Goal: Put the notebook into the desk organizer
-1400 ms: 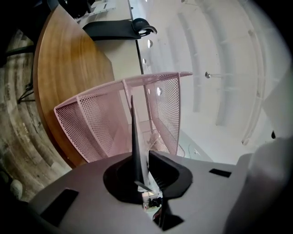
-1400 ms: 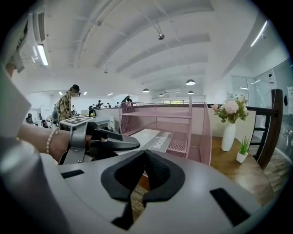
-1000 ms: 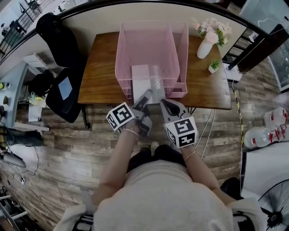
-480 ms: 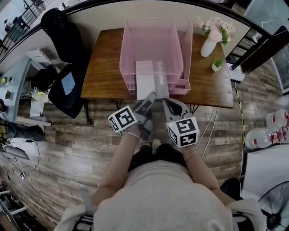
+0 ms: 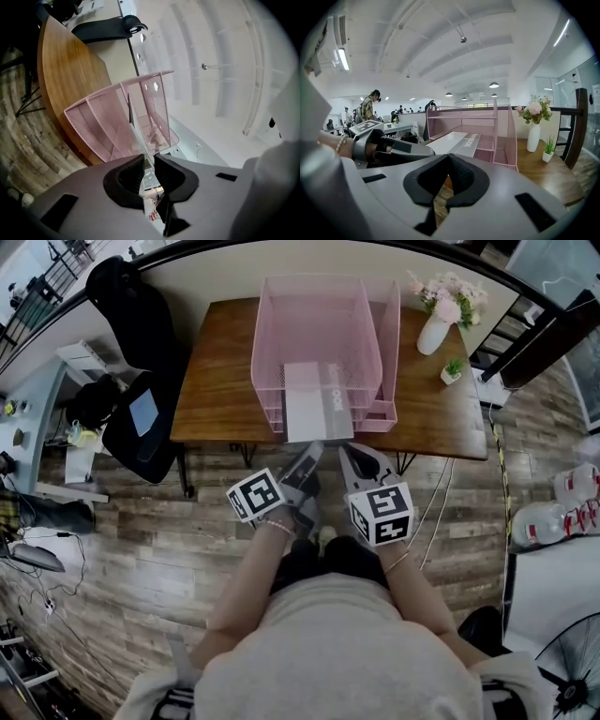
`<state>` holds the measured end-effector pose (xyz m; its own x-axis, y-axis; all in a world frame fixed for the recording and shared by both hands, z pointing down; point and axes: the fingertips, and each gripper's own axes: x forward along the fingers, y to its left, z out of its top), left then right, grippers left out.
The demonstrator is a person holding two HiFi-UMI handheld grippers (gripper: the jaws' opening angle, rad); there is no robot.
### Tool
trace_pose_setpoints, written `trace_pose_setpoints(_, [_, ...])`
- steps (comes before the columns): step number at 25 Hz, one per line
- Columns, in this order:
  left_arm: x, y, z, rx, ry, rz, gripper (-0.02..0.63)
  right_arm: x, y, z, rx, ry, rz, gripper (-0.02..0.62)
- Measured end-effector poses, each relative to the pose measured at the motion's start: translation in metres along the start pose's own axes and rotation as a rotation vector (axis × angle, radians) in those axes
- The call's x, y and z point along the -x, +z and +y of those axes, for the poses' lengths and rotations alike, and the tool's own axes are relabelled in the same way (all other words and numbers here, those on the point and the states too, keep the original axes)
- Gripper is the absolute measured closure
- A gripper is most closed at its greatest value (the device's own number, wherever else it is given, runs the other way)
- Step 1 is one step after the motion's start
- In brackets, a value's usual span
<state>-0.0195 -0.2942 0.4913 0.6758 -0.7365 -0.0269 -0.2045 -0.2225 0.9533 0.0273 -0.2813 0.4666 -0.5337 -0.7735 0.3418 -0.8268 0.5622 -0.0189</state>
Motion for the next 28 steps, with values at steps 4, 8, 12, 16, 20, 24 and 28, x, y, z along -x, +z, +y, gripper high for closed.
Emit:
trace_pose_setpoints(4, [0.002,0.003,0.007,-0.009,0.032,-0.014,0.541,-0.001,-0.001,-0.003,0.001,-0.013,0.001,0.586])
trace_pose_setpoints(8, [0.002,0.010,0.010,-0.015,0.054,-0.027,0.575,-0.003,0.000,-0.006,0.003,-0.020,0.004,0.586])
trace_pose_setpoints(12, [-0.002,0.016,0.013,0.001,0.041,-0.036,0.586,-0.007,0.001,-0.010,0.000,-0.024,0.002,0.586])
trace_pose_setpoints(16, [-0.010,0.020,0.015,-0.001,0.042,-0.023,0.588,-0.013,0.003,-0.015,-0.002,-0.027,-0.001,0.586])
trace_pose_setpoints(20, [-0.023,0.025,0.016,-0.001,0.042,-0.009,0.588,-0.019,0.009,-0.020,-0.003,-0.026,-0.009,0.586])
trace_pose_setpoints(24, [-0.029,0.030,0.019,-0.003,0.043,-0.006,0.586,-0.025,0.015,-0.024,-0.001,-0.022,-0.019,0.586])
trace_pose_setpoints(28, [-0.038,0.036,0.022,-0.038,0.040,0.024,0.583,-0.032,0.018,-0.030,-0.002,-0.021,-0.022,0.586])
